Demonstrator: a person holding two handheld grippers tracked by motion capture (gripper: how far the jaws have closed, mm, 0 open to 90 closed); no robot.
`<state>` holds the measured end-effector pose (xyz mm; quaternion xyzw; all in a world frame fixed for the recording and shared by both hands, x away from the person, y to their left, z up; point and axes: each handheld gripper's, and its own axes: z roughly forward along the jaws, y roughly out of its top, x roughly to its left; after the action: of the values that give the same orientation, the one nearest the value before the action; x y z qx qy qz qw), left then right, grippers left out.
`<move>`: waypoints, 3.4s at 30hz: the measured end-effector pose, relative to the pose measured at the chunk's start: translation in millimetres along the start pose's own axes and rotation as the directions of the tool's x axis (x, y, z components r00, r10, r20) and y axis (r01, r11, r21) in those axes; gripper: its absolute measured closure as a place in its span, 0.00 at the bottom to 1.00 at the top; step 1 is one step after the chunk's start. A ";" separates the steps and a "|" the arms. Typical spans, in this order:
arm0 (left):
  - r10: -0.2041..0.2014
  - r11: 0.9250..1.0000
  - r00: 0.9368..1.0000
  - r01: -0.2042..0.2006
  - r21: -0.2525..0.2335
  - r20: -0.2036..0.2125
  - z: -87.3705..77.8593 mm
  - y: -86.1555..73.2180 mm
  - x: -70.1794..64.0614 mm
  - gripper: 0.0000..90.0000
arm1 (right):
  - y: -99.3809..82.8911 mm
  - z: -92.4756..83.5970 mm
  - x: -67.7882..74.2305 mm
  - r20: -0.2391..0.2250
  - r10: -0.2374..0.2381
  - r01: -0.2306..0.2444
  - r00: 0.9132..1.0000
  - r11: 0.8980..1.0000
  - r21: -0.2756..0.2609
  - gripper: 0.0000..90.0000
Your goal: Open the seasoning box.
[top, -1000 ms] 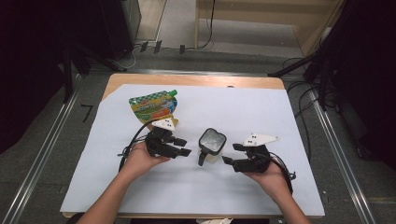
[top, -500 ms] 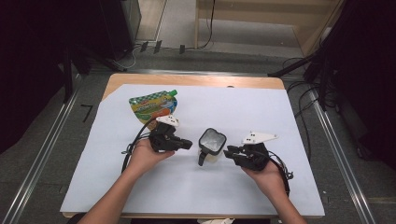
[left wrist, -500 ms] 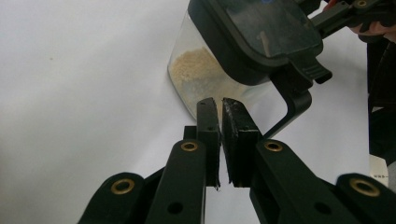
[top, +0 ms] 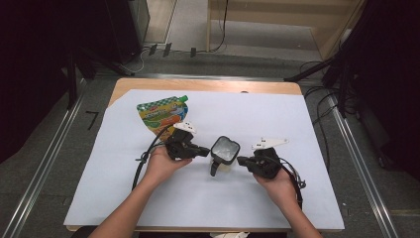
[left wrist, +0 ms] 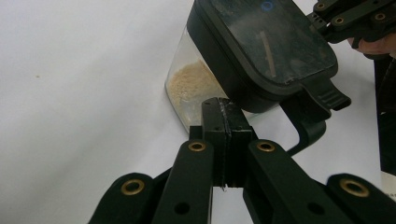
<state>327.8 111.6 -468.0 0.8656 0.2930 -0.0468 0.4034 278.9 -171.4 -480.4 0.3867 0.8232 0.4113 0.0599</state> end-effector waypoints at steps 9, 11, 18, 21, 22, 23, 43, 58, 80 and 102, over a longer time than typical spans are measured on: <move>-0.005 1.000 1.000 0.005 0.001 -0.001 0.3 -1.6 -1.9 1.00 | 0.9 1.0 0.2 0.022 -0.002 0.002 1.000 1.000 -0.006 1.00; -0.003 1.000 1.000 0.003 0.000 0.002 0.1 -2.0 -2.1 1.00 | 1.3 1.4 -0.4 0.027 0.003 -0.003 1.000 1.000 -0.008 1.00; 0.001 1.000 1.000 -0.001 0.000 0.023 -0.2 -3.6 -4.4 1.00 | 2.7 3.7 -3.0 0.042 -0.002 0.002 0.999 1.000 -0.010 1.00; 0.005 1.000 0.999 -0.005 -0.003 0.038 0.4 -4.3 -6.2 1.00 | 3.6 4.5 -3.6 0.057 0.005 -0.004 0.998 1.000 -0.013 1.00; 0.008 1.000 0.999 -0.008 0.000 0.041 0.6 -4.5 -7.3 1.00 | 3.9 4.8 -4.3 0.058 0.003 -0.002 0.998 1.000 -0.016 1.00; 0.010 1.000 0.999 -0.010 0.001 0.047 0.8 -4.7 -8.4 1.00 | 4.3 5.1 -4.9 0.064 0.002 -0.001 0.998 1.000 -0.017 1.00; 0.049 0.999 0.992 -0.050 0.009 0.116 10.4 -5.8 -27.1 1.00 | 12.6 16.6 -18.3 0.079 0.015 -0.012 0.997 0.999 -0.035 1.00; 0.009 1.000 0.991 -0.009 -0.007 0.134 -13.9 -4.0 -18.1 0.70 | -0.8 -26.3 0.2 0.062 -0.001 0.004 0.998 0.999 -0.046 1.00; 0.021 1.000 0.995 -0.021 -0.009 0.102 -20.7 -3.8 -8.4 0.52 | -13.9 -23.6 48.0 -0.053 -0.034 0.033 0.998 0.999 -0.023 1.00; 0.043 0.999 0.994 -0.042 -0.013 0.100 -18.7 -4.4 -9.3 0.47 | -15.6 4.0 53.3 -0.061 -0.052 0.054 0.997 0.998 0.024 1.00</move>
<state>314.8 123.0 -455.5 0.8661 0.2541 -0.0801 0.4230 234.4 -137.9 -482.6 0.3529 0.8399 0.4104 0.0409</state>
